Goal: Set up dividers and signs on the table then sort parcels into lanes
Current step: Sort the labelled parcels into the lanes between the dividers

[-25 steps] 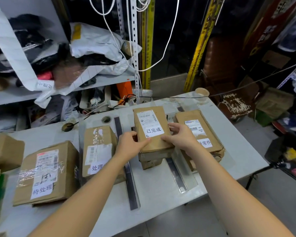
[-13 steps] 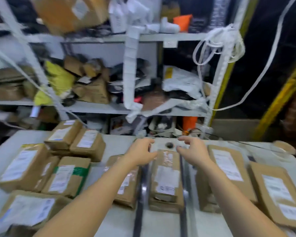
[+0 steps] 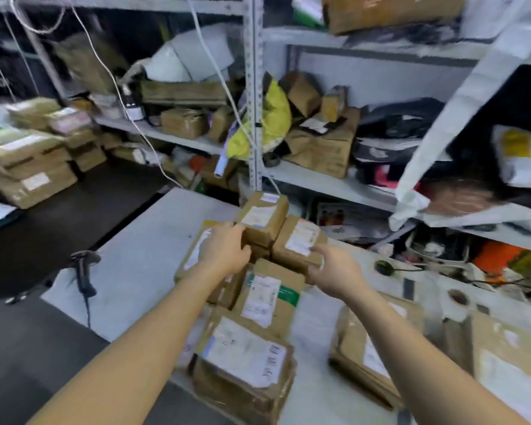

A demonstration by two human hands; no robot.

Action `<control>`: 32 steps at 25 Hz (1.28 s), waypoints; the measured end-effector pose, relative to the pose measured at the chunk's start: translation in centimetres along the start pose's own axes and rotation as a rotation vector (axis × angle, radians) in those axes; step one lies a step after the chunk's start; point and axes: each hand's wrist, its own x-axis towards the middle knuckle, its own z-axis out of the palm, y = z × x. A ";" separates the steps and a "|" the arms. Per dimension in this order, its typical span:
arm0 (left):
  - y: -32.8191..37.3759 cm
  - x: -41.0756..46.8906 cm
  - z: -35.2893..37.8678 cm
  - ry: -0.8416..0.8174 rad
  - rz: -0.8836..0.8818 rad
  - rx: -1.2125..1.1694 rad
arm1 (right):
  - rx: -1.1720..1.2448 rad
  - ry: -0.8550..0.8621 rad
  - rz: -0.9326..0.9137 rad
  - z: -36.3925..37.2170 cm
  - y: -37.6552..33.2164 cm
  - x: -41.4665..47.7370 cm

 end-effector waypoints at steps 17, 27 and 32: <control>-13.0 5.0 2.4 -0.273 -0.149 -0.585 | 0.672 0.071 0.360 9.8 -15.4 7.7; 3.9 1.6 0.4 -0.319 0.133 -0.565 | 0.907 0.356 0.447 0.4 -3.5 -2.7; 17.3 -4.9 2.6 -0.354 0.266 -0.637 | 0.992 0.503 0.472 -5.1 7.2 -11.6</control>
